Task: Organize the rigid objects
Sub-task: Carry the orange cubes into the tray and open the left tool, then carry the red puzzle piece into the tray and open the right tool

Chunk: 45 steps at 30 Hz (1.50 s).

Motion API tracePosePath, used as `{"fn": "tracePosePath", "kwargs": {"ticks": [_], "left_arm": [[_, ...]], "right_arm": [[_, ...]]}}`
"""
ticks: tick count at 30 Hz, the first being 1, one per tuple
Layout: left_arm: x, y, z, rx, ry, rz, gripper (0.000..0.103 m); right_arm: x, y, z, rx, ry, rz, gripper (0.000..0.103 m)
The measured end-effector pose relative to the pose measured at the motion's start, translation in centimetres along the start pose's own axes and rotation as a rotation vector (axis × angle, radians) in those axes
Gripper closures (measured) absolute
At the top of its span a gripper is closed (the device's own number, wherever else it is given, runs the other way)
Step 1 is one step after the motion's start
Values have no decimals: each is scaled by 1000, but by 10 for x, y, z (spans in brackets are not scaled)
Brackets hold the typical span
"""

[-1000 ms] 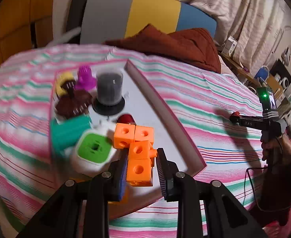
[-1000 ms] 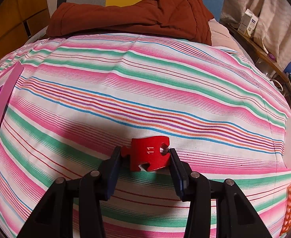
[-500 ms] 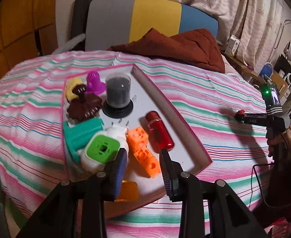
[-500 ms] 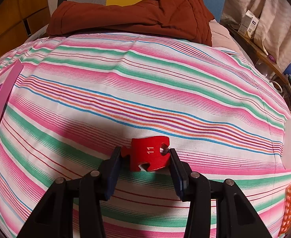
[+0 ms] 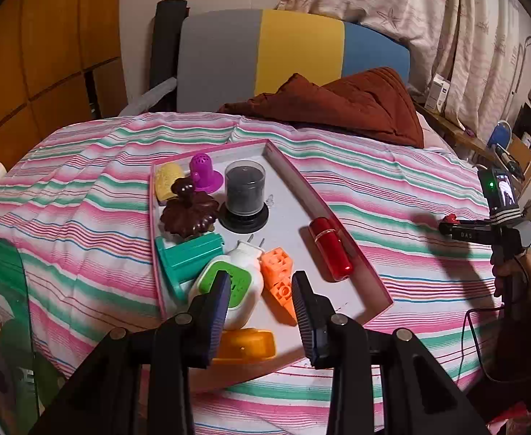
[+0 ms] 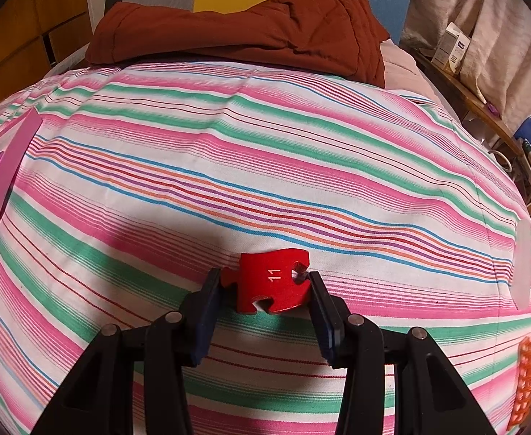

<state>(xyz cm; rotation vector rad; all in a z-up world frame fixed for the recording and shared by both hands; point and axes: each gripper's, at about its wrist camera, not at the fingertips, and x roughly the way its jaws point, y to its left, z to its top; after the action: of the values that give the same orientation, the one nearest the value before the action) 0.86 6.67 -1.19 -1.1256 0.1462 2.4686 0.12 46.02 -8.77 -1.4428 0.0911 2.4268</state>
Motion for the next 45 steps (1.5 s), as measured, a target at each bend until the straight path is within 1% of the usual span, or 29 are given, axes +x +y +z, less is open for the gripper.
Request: {"fn": "tracePosePath", "kwargs": {"ticks": [5,10,13,15,17,20,22,26,28,29,31,32,33,37,39,41,42,45], "left_arm": [[-3,9,-4,-30,-1,-6,68],[-6,19,-6,-59,-8,-11,68],[-10,28,-7,-84,-20,-7,68],[-12,34,-8,-100,-28,0,68],[-14,42,-10,-124,-36,13,67],[-14,51,-11,-149,-31,40,63],[-15,57,-13,-169,-30,46,63],[-17,65,-14,-184,-36,65,61],[-17,68,-13,-184,-37,72,61],[-18,69,-13,-189,-38,77,59],[-17,71,-12,-196,-34,92,47],[-17,72,-13,-199,-37,97,37],[-18,74,-13,-205,-42,100,35],[-17,76,-11,-210,-45,129,35],[-19,76,-11,-208,-55,135,35],[-19,75,-10,-204,-57,145,35],[-20,74,-10,-204,-58,149,35],[-20,72,-8,-201,-51,181,35]], "right_arm": [[-2,1,-1,30,9,35,56],[-11,21,-7,-1,21,113,57],[-19,33,-8,24,38,175,57],[-25,44,-7,23,27,198,57],[-41,65,-1,-8,-17,232,57],[-72,107,12,-94,-95,336,57],[-89,136,17,-158,-139,384,57],[-103,199,24,-271,-171,473,57],[-98,227,25,-320,-164,472,57],[-97,235,25,-332,-159,465,57],[-85,253,25,-354,-128,447,57],[-79,261,25,-365,-112,437,56],[-75,267,25,-377,-101,424,56],[-58,281,24,-407,-75,368,56],[-51,281,26,-400,-63,362,56],[-48,280,26,-382,-65,378,52],[-48,278,26,-369,-73,380,47],[-51,272,23,-342,-88,375,43]]}}
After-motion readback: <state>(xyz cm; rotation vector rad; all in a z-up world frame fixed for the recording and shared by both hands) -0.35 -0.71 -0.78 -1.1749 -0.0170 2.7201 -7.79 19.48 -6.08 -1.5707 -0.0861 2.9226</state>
